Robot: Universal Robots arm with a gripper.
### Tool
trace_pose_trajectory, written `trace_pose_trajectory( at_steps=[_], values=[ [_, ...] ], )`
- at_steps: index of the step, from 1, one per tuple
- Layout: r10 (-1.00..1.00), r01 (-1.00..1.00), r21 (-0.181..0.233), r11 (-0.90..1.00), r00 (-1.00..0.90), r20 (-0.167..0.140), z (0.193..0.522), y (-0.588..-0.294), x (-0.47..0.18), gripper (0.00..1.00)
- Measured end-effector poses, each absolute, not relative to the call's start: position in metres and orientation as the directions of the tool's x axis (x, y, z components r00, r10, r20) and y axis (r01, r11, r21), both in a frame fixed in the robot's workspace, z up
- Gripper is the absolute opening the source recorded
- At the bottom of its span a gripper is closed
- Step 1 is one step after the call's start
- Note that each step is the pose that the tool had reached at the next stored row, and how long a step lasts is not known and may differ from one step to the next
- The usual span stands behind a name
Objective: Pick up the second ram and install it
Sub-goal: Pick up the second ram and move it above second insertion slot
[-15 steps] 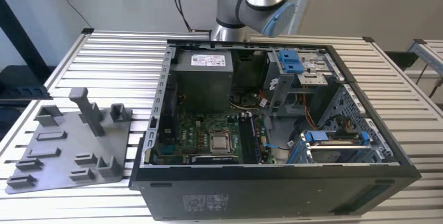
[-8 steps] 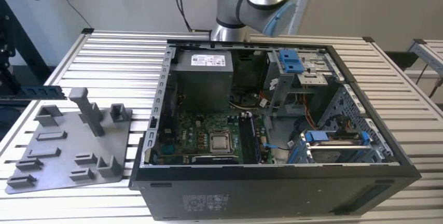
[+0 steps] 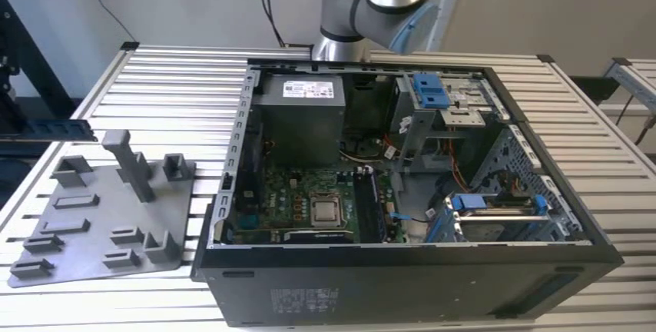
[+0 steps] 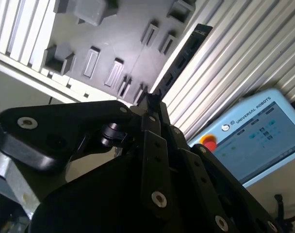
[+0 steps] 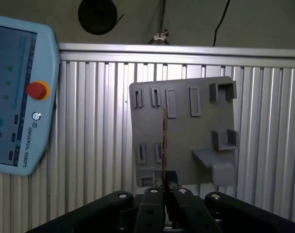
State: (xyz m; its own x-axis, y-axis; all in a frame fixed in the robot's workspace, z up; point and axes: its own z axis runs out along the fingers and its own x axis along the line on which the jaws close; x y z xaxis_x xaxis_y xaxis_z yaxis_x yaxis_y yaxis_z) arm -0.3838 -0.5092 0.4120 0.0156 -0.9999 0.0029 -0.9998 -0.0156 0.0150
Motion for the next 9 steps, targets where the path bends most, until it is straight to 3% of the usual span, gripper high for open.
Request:
trace_pose_trajectory(
  at_steps=[9],
  values=[
    [-1.0,-1.0,0.015,-0.016,0.016,0.003,0.412,-0.509,-0.37,0.14]
  ],
)
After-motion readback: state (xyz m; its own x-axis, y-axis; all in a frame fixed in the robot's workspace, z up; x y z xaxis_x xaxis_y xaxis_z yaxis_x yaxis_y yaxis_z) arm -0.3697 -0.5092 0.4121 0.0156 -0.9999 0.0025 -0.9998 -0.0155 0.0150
